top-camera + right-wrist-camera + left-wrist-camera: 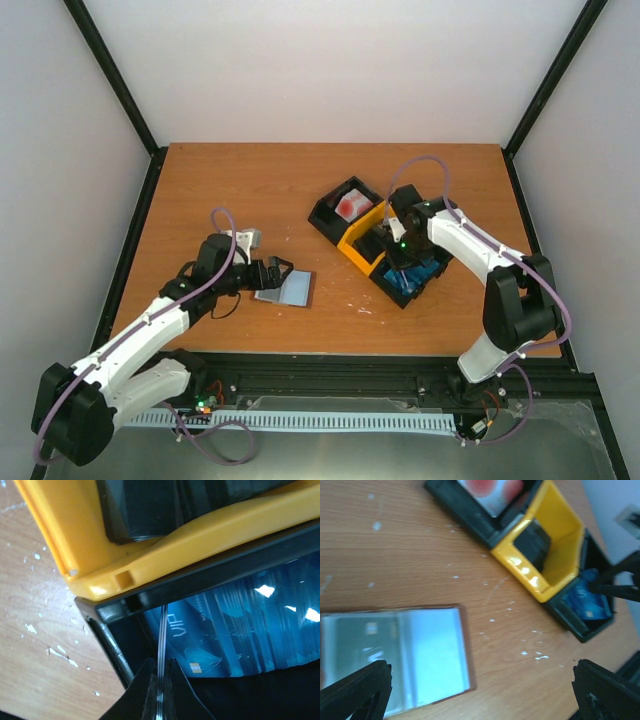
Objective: Put the credit cards into the card holder
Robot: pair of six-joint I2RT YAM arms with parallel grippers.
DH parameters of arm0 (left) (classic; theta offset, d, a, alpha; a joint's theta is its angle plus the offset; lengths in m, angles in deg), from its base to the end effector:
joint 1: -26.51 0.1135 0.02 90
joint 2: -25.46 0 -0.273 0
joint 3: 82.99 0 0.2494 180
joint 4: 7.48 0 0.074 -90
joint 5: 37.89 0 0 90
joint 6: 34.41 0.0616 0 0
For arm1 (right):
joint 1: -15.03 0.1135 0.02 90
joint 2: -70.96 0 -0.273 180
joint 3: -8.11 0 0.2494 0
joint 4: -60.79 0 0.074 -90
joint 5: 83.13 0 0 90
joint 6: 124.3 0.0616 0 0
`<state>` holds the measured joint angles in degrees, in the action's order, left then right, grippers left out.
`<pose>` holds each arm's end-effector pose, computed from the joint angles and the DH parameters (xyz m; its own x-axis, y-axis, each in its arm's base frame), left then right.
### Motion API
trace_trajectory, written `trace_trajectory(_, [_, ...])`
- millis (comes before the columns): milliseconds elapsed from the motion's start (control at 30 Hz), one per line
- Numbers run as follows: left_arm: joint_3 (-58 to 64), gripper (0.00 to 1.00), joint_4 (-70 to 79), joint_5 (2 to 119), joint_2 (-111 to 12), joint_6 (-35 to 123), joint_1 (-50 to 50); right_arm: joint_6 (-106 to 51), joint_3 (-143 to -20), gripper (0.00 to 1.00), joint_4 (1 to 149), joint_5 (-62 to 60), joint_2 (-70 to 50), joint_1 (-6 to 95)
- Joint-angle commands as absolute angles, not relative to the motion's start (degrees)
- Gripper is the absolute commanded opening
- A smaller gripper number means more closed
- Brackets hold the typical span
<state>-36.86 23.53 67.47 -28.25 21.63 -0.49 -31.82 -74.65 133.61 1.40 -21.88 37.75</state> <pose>0.1796 -0.1098 0.2174 -0.8086 -0.1926 -0.5560 0.2057 0.7929 -0.5737 0.2706 0.1197 0.2082 -0.9316 -0.3434 -0.1194 -0.3554 0.9294 0.0999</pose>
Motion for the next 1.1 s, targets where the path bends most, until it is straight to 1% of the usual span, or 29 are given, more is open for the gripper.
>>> trace_trajectory(0, [-37.8,1.0,13.7,78.0,-29.8,20.5,-0.2,-28.4,-73.7,0.03,126.9,2.2,-22.3,36.3])
trace_trajectory(133, [-36.7,1.0,9.7,78.7,-35.5,20.6,-0.2,-28.2,-72.3,0.03,124.8,1.7,-23.6,35.7])
trace_trajectory(300, [-30.9,1.0,10.2,77.9,-45.2,22.4,-0.2,-26.6,-72.3,0.03,121.2,-2.3,-25.0,35.6])
trace_trajectory(433, [-25.2,1.0,11.0,80.1,-51.2,22.7,-0.2,-22.9,-73.0,0.03,117.4,-6.8,-25.2,35.7])
trace_trajectory(600, [-19.2,1.0,11.5,84.8,-55.9,22.8,-0.3,-18.2,-76.9,0.03,115.3,-7.8,-27.4,35.7])
trace_trajectory(733, [-14.2,1.0,14.0,85.8,-58.8,22.1,-0.9,-17.2,-79.6,0.03,116.6,-8.1,-28.3,35.6])
trace_trajectory(900, [-13.3,1.0,10.7,86.1,-60.9,18.2,-3.3,-17.5,-77.1,0.06,117.3,-10.2,-27.1,35.4])
trace_trajectory(1067, [-11.2,1.0,8.0,84.6,-65.5,12.9,-6.8,-17.6,-75.6,0.08,117.8,-13.5,-27.6,35.3])
